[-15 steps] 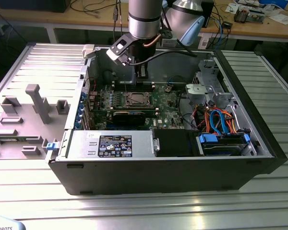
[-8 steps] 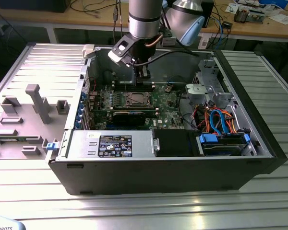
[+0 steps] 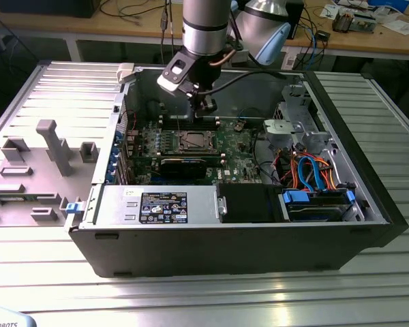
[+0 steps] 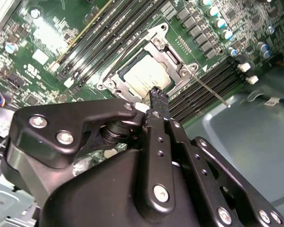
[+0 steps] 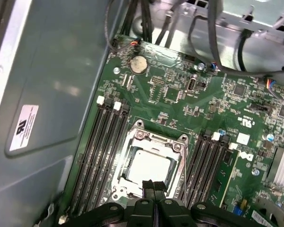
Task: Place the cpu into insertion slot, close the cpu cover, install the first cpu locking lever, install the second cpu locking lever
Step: 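Install the first cpu locking lever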
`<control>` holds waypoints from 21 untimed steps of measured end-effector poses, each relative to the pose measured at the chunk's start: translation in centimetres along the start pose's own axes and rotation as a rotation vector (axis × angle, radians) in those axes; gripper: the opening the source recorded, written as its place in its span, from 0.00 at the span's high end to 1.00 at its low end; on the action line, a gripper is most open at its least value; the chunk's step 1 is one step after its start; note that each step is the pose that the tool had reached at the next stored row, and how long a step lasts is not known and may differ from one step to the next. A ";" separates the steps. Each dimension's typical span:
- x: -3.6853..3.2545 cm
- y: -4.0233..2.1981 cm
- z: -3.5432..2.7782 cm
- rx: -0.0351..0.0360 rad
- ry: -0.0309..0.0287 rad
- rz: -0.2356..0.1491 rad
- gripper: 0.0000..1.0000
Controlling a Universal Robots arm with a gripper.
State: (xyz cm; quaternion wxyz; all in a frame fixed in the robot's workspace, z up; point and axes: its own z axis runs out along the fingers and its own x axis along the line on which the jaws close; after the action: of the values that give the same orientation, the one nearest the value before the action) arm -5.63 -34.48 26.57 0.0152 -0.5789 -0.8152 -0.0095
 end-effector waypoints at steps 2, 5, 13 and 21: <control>-0.02 0.00 0.01 0.0006 0.0000 -0.021 0.89; -0.03 -0.01 0.00 0.0020 -0.0001 -0.055 0.89; -0.06 -0.02 0.01 0.0056 -0.0002 -0.160 0.89; -0.13 -0.05 0.00 0.0088 -0.0005 -0.245 0.89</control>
State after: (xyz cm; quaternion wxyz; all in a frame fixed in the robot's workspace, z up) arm -5.63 -34.62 26.57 0.0163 -0.4749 -0.8799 -0.0075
